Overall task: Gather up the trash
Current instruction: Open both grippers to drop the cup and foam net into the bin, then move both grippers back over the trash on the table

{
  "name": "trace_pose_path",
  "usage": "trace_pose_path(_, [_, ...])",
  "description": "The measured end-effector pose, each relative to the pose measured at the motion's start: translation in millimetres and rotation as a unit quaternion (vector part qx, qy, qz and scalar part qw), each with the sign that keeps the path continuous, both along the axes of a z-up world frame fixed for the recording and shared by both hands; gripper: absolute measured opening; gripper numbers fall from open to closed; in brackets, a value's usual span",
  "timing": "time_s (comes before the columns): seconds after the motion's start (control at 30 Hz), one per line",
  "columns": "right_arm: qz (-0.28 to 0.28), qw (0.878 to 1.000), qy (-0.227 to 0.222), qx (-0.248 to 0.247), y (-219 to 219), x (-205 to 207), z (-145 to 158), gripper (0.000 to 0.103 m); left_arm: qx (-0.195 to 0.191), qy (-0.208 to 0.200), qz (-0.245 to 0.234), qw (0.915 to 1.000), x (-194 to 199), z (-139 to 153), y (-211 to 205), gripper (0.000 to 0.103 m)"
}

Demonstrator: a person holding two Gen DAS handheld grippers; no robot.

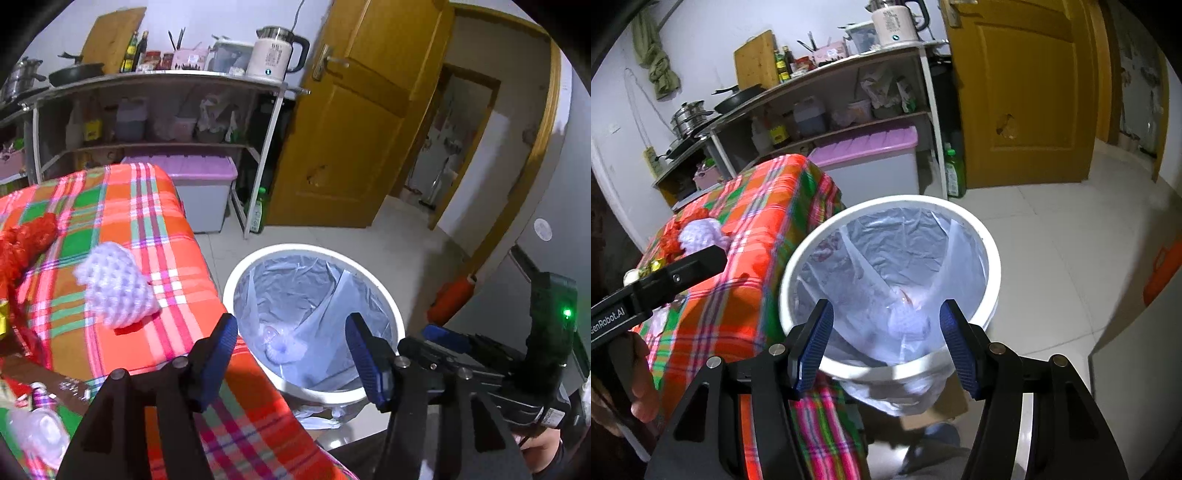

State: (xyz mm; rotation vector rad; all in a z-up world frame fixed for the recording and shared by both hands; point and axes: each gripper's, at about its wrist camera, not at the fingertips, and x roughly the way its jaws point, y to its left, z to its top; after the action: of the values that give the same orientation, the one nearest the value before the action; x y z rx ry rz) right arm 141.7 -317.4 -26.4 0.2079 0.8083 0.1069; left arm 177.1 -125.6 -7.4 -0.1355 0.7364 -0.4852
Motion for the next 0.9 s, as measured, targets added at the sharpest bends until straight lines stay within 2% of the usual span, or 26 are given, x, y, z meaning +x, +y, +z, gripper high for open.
trace_pose_path(0.27, [0.041,0.999,-0.034,0.0,29.6,-23.5,26.5,0.061,0.002,-0.047,0.039,0.9981,-47.8,19.3,35.4,0.06])
trace_pose_path(0.47, [0.078,0.996,-0.05,0.005,61.0,-34.6,39.9,0.061,0.032,-0.067,0.081,0.994,-79.5,30.4,68.5,0.054])
trace_pose_path(0.7, [0.125,0.99,-0.059,-0.007,104.9,-38.6,44.7,0.061,0.044,-0.07,0.129,0.9882,-103.3,30.2,109.2,0.054])
trace_pose_path(0.9, [0.151,0.987,-0.055,-0.015,128.3,-31.4,39.9,0.061,0.051,-0.059,0.157,0.9845,-108.4,20.1,132.9,0.054])
